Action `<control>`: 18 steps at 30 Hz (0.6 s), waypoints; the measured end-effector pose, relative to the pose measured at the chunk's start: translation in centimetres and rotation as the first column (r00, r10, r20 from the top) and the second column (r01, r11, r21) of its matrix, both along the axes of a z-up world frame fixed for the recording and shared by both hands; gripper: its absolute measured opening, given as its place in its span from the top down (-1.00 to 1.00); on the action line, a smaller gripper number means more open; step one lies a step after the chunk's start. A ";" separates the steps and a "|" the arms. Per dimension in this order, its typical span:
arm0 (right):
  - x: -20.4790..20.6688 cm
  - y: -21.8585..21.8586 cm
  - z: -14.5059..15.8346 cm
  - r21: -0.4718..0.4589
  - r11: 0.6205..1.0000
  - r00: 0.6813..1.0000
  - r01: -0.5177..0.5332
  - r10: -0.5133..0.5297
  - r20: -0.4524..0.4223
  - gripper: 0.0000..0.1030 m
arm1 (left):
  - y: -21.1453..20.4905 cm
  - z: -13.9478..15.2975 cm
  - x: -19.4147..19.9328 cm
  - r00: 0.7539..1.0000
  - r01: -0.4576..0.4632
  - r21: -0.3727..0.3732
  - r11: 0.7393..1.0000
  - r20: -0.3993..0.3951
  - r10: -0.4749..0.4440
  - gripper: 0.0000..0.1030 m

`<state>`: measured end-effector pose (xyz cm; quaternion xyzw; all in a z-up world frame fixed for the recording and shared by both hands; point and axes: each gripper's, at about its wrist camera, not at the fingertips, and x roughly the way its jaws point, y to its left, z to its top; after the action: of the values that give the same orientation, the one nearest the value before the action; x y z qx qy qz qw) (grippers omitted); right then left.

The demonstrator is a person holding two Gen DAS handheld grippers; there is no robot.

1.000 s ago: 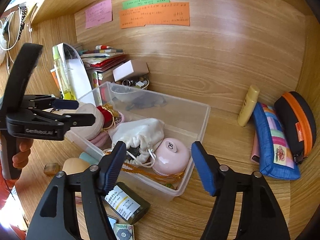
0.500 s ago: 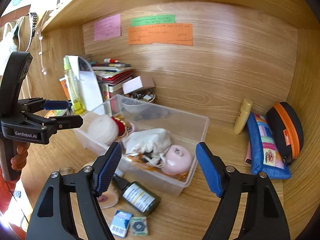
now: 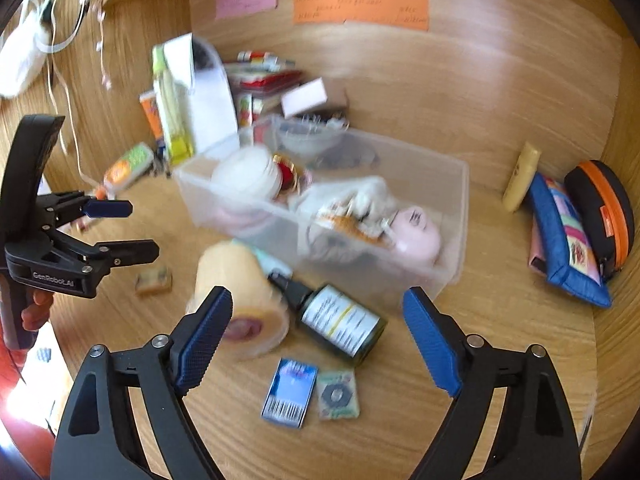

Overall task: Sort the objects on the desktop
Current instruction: 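Move both grippers toward the cream jar and the soap bar, then grasp the cream jar with the right gripper while the left grasps the soap bar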

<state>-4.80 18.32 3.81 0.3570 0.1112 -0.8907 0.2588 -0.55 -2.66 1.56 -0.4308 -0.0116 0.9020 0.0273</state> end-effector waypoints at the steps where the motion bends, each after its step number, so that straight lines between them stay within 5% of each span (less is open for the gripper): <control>1: 0.3 -0.1 -0.2 0.009 1.000 1.000 -0.005 0.005 0.005 -0.66 | 0.1 -0.2 0.3 1.000 0.000 -0.004 1.000 0.001 0.000 -0.77; 18: 0.3 -3.3 -4.1 -0.022 0.995 0.975 -0.097 0.099 0.197 -0.66 | 0.7 -2.7 0.4 0.996 0.031 -0.025 0.999 0.083 -0.029 -0.74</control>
<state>-4.54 15.05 -0.33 0.4362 0.0970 -0.8376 0.3144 -0.16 -1.94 -1.14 -0.4683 0.0055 0.8829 0.0348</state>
